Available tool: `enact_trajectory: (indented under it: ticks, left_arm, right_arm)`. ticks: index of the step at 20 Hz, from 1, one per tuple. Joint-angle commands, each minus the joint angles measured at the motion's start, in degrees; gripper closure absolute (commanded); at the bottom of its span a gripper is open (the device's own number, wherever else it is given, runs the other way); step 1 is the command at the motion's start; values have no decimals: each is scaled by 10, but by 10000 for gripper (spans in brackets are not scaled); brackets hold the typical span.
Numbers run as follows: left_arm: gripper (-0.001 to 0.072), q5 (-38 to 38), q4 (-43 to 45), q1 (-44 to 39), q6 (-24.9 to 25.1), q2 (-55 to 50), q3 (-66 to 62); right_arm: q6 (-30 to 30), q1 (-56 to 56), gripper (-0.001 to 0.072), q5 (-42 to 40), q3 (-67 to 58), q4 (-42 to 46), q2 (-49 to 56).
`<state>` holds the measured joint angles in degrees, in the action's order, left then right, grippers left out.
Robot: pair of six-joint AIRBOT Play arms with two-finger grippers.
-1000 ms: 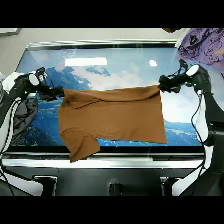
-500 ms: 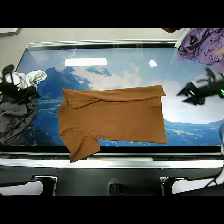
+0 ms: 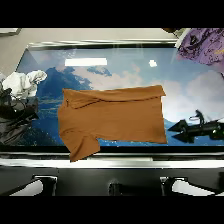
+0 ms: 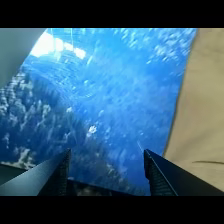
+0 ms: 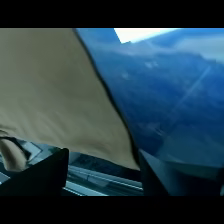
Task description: Fold the clothes and pants, and hang the long-sleeved shirts on hangers.
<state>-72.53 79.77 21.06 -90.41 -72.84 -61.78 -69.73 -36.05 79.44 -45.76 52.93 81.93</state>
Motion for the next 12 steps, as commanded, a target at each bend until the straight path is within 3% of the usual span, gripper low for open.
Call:
enact_trajectory:
  ticks: [1, 12]
  left_arm:
    - [183, 1, -1, 3, 0, 7, 18]
    - [183, 1, -1, 3, 0, 7, 18]
  right_arm:
    - [35, -2, 191, -34, 72, 23, -7]
    - [40, 24, 196, -66, 75, 3, -5]
